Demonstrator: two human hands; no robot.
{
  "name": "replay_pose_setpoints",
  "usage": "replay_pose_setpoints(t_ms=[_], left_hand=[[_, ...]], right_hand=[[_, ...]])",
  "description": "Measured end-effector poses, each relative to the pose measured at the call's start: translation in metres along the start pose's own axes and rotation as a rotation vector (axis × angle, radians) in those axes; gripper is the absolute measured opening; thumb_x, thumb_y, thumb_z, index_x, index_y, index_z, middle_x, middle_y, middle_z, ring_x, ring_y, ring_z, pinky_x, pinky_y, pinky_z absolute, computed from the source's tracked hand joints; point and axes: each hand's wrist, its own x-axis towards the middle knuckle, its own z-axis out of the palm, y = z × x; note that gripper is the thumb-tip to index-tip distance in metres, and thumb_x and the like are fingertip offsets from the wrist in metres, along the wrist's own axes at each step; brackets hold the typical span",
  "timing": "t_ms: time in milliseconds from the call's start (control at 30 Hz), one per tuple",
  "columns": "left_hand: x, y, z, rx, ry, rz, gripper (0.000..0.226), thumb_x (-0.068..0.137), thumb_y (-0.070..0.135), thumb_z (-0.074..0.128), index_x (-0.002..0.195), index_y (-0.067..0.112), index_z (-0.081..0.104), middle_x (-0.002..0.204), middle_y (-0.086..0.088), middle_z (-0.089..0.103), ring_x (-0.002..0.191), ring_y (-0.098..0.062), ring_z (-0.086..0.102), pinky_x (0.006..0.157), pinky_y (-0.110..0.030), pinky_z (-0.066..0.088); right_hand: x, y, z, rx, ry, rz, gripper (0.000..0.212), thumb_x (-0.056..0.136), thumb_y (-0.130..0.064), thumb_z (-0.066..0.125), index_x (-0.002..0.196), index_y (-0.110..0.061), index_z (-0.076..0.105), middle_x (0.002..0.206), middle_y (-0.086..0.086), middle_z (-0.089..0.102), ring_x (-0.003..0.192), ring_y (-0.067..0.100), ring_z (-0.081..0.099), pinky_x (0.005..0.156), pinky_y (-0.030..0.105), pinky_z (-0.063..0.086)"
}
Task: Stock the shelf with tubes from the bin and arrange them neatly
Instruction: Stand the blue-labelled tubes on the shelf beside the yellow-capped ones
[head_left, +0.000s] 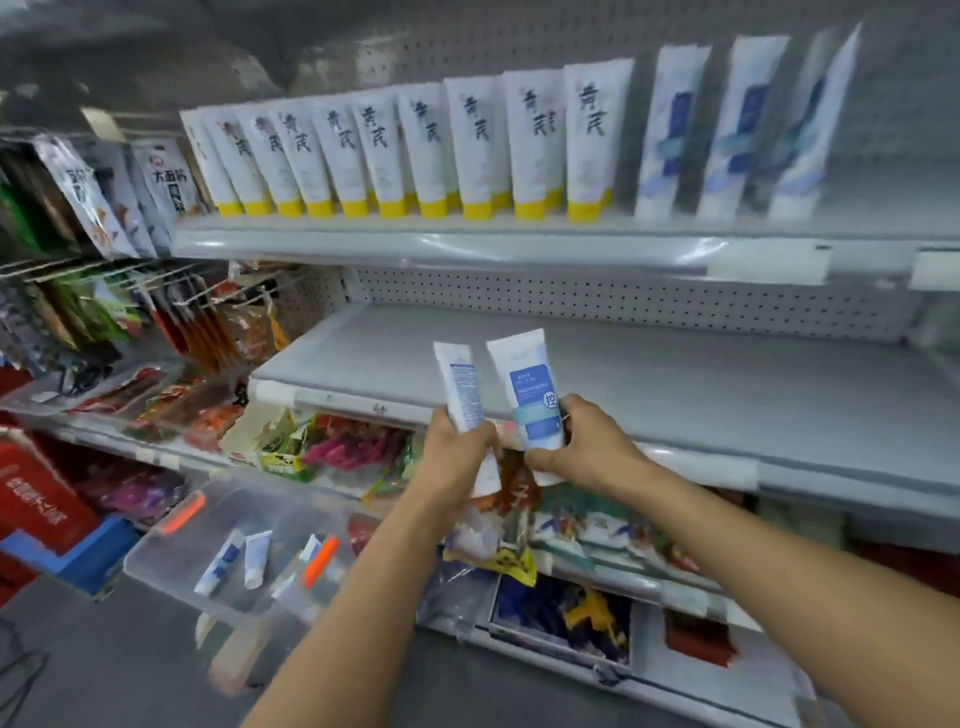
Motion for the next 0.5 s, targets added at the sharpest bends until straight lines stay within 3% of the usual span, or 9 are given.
replay_pose_setpoints(t_ms=[167, 267, 367, 500], left_hand=[[-0.036, 0.026, 0.098, -0.009, -0.102, -0.011, 0.035, 0.079, 0.0, 0.053, 0.111, 0.009, 0.043, 0.087, -0.013, 0.054, 0.07, -0.023, 0.057, 0.051, -0.03, 0.049], [-0.056, 0.038, 0.144, 0.016, -0.181, 0.037, 0.032, 0.083, 0.004, 0.055, 0.111, 0.012, 0.043, 0.09, -0.013, 0.055, 0.072, -0.021, 0.058, 0.057, -0.033, 0.053], [-0.071, 0.055, 0.175, 0.086, -0.267, 0.104, 0.036, 0.086, 0.011, 0.062, 0.117, 0.013, 0.044, 0.108, -0.014, 0.06, 0.091, -0.024, 0.062, 0.073, -0.036, 0.054], [-0.077, 0.086, 0.201, 0.068, -0.278, 0.24, 0.043, 0.084, 0.016, 0.071, 0.12, 0.017, 0.047, 0.104, -0.004, 0.064, 0.091, -0.017, 0.064, 0.068, -0.029, 0.052]], right_hand=[[-0.057, 0.032, -0.098, 0.002, 0.106, 0.0, 0.047, 0.069, -0.026, 0.079, 0.108, -0.023, 0.052, 0.1, -0.005, 0.064, 0.087, 0.011, 0.063, 0.074, 0.028, 0.051], [-0.088, 0.046, -0.142, 0.014, 0.159, -0.012, 0.047, 0.07, -0.026, 0.079, 0.11, -0.026, 0.054, 0.098, -0.006, 0.065, 0.082, 0.007, 0.062, 0.067, 0.023, 0.049], [-0.11, 0.052, -0.178, 0.023, 0.22, -0.024, 0.045, 0.071, -0.027, 0.079, 0.109, -0.032, 0.055, 0.092, -0.014, 0.063, 0.078, 0.001, 0.06, 0.06, 0.018, 0.043], [-0.118, 0.05, -0.216, 0.044, 0.288, -0.046, 0.045, 0.072, -0.026, 0.079, 0.112, -0.029, 0.06, 0.09, -0.013, 0.065, 0.077, 0.003, 0.062, 0.062, 0.02, 0.045]])
